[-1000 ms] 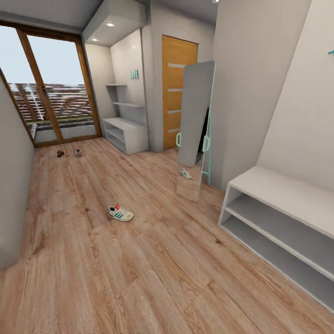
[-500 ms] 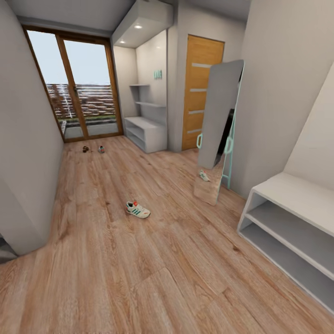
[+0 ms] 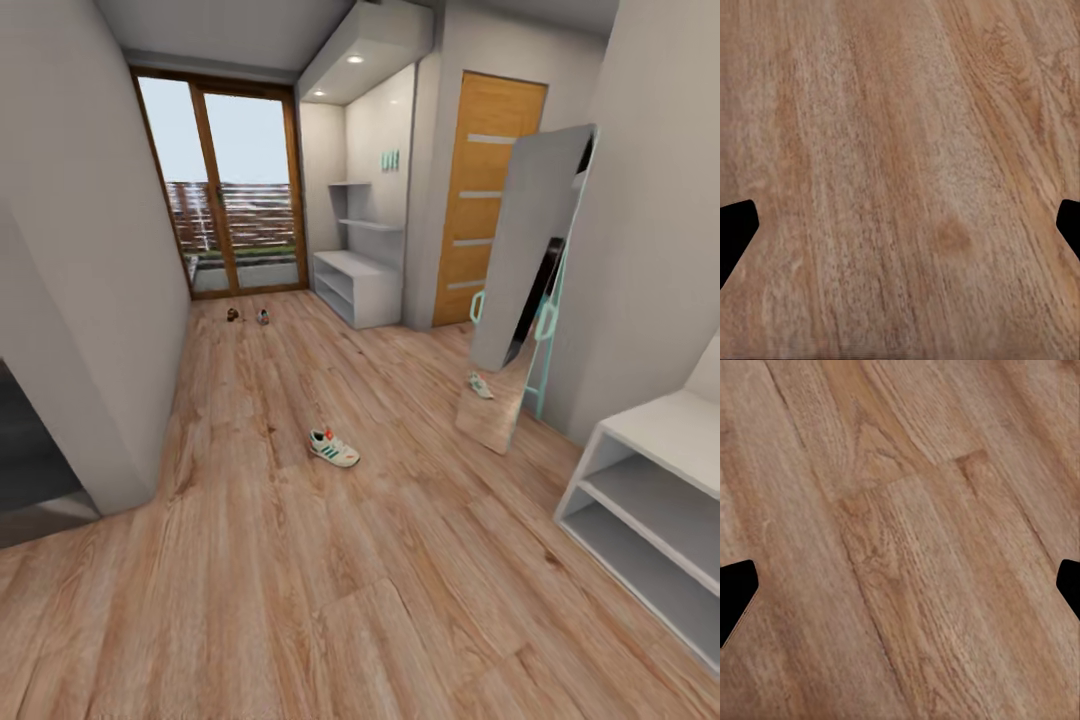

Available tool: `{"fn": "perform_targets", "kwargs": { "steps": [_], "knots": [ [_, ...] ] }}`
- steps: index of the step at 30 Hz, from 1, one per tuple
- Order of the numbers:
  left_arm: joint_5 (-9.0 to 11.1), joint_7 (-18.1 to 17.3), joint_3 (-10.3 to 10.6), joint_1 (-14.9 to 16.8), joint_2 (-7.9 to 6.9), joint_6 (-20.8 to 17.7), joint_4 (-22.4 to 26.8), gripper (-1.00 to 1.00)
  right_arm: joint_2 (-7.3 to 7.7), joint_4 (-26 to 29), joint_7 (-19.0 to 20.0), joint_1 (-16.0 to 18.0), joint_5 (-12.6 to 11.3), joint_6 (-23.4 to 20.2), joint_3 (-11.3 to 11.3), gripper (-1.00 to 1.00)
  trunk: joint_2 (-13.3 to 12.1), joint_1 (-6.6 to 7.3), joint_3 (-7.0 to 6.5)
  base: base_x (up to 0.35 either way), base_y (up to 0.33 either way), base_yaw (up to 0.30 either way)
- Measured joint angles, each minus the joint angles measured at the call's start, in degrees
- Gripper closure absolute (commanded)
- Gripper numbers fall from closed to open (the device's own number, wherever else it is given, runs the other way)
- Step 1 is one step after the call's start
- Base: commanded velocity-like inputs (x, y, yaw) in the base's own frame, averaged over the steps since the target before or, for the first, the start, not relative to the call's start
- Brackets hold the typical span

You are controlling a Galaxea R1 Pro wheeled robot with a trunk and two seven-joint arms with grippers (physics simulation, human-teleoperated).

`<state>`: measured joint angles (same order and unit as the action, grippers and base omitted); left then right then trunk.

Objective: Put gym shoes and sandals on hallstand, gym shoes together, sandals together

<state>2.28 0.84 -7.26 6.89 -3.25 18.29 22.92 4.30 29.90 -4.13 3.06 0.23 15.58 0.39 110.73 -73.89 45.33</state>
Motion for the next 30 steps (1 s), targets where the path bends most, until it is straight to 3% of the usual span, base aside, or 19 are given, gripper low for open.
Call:
{"fn": "perform_targets", "kwargs": {
  "steps": [11, 21, 30],
  "knots": [
    [0.19, -0.09, 0.04, 0.00, 0.00, 0.06, 0.00, -1.00, 0.00, 0.04, -0.01, 0.00, 0.00, 0.00, 0.00, -1.00, 0.00, 0.02, 0.00, 0.061, 0.000, 0.279],
    [0.21, -0.22, 0.08, 0.01, 0.04, 0.14, -0.01, -1.00, 0.00, 0.08, 0.00, 0.00, 0.00, 0.01, 0.00, -1.00, 0.00, 0.03, 0.00, 0.302, 0.000, 0.266],
    [0.20, -0.28, 0.09, 0.01, 0.09, 0.15, -0.02, -1.00, 0.07, 0.10, 0.03, -0.02, 0.06, 0.05, 0.05, -1.00, 0.00, 0.03, 0.00, 0.332, 0.000, 0.064]
  ]
}}
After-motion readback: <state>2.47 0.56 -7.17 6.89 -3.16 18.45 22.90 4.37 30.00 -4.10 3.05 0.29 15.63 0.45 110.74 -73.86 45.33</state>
